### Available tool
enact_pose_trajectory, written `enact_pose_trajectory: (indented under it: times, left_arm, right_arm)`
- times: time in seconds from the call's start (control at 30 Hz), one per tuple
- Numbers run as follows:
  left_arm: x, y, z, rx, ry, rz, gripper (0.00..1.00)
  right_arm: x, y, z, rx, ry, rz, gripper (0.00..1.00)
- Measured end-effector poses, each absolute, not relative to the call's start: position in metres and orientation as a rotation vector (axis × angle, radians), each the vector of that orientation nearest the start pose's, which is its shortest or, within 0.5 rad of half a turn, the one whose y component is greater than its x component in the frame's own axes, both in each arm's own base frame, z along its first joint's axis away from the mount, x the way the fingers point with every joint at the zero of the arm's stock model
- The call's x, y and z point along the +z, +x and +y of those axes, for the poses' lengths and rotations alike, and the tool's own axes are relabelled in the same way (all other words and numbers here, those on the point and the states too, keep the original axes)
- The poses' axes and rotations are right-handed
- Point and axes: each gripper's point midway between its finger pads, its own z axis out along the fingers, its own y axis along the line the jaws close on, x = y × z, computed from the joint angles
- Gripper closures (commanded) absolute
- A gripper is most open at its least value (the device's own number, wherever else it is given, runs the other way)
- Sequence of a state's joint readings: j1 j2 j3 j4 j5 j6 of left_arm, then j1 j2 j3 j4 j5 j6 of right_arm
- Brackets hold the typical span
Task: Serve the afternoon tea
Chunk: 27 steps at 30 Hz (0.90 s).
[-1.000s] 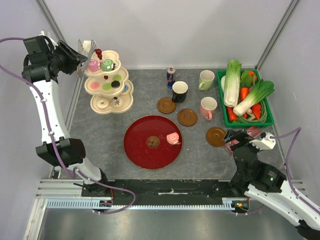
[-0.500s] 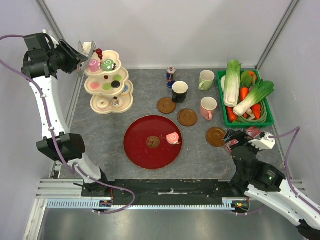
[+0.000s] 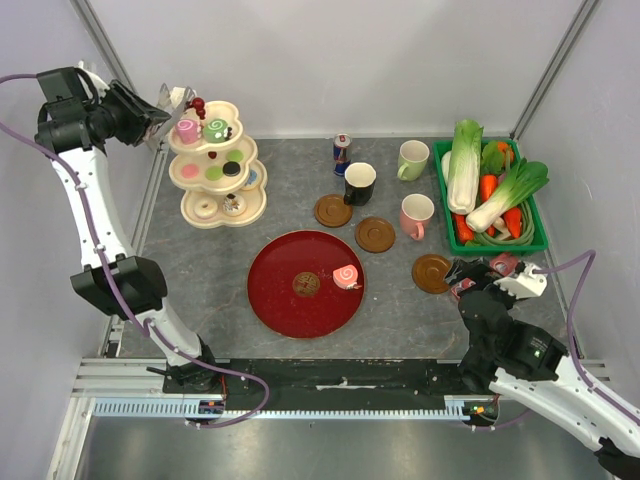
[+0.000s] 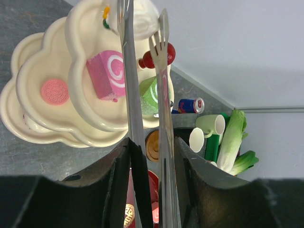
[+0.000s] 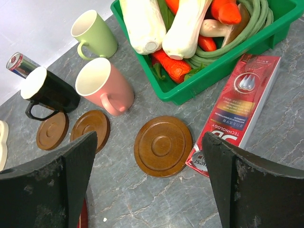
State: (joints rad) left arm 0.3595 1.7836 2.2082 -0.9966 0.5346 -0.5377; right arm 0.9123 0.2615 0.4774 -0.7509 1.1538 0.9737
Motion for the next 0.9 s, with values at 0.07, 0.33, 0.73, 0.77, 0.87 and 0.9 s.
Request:
enact_pose_trajectory:
  times: [0.07, 0.33, 0.73, 0.77, 0.87, 0.9]
  left_arm:
    - [0.384, 0.445, 0.055, -0.683, -0.628, 2.018, 0.54]
    - [0.404, 0.448, 0.051, -0.789, -0.573, 1.956, 0.52]
    - [0.404, 0.447, 0.048, -0.806, -0.567, 1.961, 0.51]
    - [0.401, 0.446, 0.05, -0.792, -0.584, 1.967, 0.51]
    - [0.395, 0.445, 0.054, -0.77, -0.623, 1.981, 0.51]
    - [0.393, 0.445, 0.055, -0.769, -0.628, 1.983, 0.51]
  right_arm:
    - [0.182, 0.197, 0.015, 0.126, 0.667, 1.653, 0.02]
    - [0.18, 0.196, 0.014, 0.113, 0.659, 1.662, 0.02]
    - [0.177, 0.197, 0.014, 0.084, 0.65, 1.672, 0.02]
    - [0.177, 0.197, 0.014, 0.083, 0.649, 1.673, 0.02]
    - [0.177, 0.197, 0.014, 0.08, 0.648, 1.674, 0.02]
    - [0.177, 0.197, 0.014, 0.079, 0.648, 1.673, 0.02]
